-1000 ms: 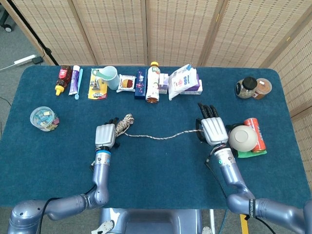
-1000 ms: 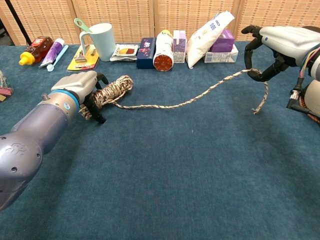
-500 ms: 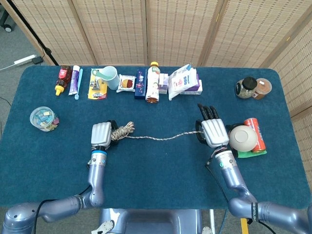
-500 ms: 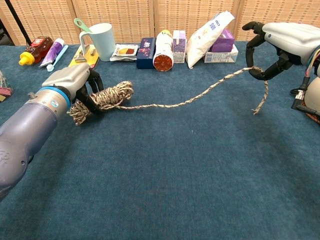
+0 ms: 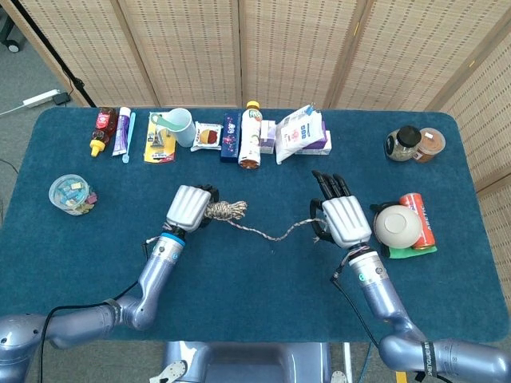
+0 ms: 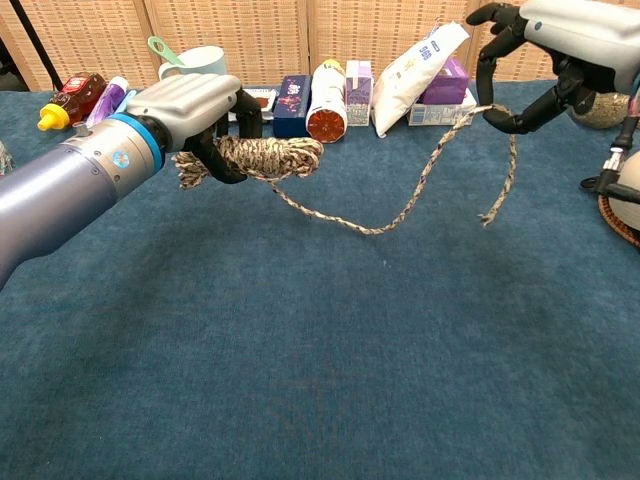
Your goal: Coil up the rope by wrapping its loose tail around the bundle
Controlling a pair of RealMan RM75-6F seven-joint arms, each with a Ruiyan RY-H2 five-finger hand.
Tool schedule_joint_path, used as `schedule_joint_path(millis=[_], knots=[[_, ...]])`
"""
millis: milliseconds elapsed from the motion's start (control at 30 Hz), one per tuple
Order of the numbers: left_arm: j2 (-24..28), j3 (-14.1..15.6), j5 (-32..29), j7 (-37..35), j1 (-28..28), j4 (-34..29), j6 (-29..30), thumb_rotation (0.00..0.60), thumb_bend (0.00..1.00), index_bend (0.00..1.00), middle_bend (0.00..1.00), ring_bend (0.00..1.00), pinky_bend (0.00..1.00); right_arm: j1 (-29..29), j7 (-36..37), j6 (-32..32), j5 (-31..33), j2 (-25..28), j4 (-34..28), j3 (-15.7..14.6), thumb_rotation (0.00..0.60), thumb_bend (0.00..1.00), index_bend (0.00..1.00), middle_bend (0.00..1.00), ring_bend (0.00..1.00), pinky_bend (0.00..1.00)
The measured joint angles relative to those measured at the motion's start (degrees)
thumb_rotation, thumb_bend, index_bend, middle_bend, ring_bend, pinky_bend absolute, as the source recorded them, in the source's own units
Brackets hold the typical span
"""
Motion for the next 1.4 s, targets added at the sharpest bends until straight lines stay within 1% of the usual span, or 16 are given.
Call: schedule_joint_path(millis=[133,267,367,467,633,833,933,1133,1267,1400], knots=[[-0.56,0.89,1.95,3.37,-3.03,0.60,-2.05,0.600,0.55,0.51,0.48,0.51,0.70,0.19,-0.90,0.42,0.02,2.26,-5.46,1.03,0.600,0.56,0.71,0.00,0.00,0.00],[-1.64,1.45,3.77,2.91,-4.69,1.88,-3.41,0.600,0.56,0.52,0.49,0.52,0.70,0.57,-2.63,0.86,1.02,5.28,-12.56,2.51,0.600,0.57,0.71,0.00,0.00,0.00],[-2.77,1.75,5.33,2.49,-5.80,3.42,-3.67,0.600,0.56,0.53,0.49,0.52,0.70,1.06,-5.27,1.51,1.71,7.26,-16.54,3.42,0.600,0.57,0.71,0.00,0.00,0.00],[-4.00,2.02,6.49,2.44,-6.80,5.20,-3.82,0.600,0.56,0.53,0.49,0.52,0.70,1.92,-8.17,2.35,3.07,8.31,-18.83,4.45,0.600,0.57,0.71,0.00,0.00,0.00],[-6.28,1.87,6.92,2.43,-8.15,7.73,-4.30,0.600,0.58,0.53,0.49,0.52,0.70,3.76,-9.97,3.00,6.97,9.00,-21.34,6.55,0.600,0.57,0.71,0.00,0.00,0.00],[-8.32,0.44,6.54,4.00,-10.76,8.90,-5.51,0.600,0.60,0.53,0.49,0.52,0.70,6.12,-10.68,2.93,13.39,9.57,-24.82,8.90,0.600,0.58,0.71,0.00,0.00,0.00],[-9.43,-0.02,6.01,5.90,-11.95,9.93,-6.24,0.600,0.60,0.53,0.49,0.52,0.70,7.97,-10.83,2.91,16.96,9.76,-25.56,10.80,0.600,0.58,0.72,0.00,0.00,0.00],[-11.89,-0.93,5.04,7.19,-13.52,12.10,-6.77,0.600,0.60,0.53,0.49,0.52,0.70,11.66,-11.18,3.88,24.20,9.90,-27.16,15.16,0.600,0.58,0.72,0.00,0.00,0.00],[-13.73,-1.72,4.61,7.60,-15.05,14.04,-7.41,0.600,0.60,0.53,0.49,0.52,0.70,15.36,-12.19,5.61,31.29,9.96,-28.57,18.41,0.600,0.58,0.72,0.00,0.00,0.00],[-14.59,-0.66,5.24,6.87,-15.14,14.82,-7.52,0.600,0.60,0.53,0.49,0.52,0.70,19.43,-12.92,7.29,37.93,10.00,-27.94,21.62,0.600,0.58,0.72,0.00,0.00,0.00]])
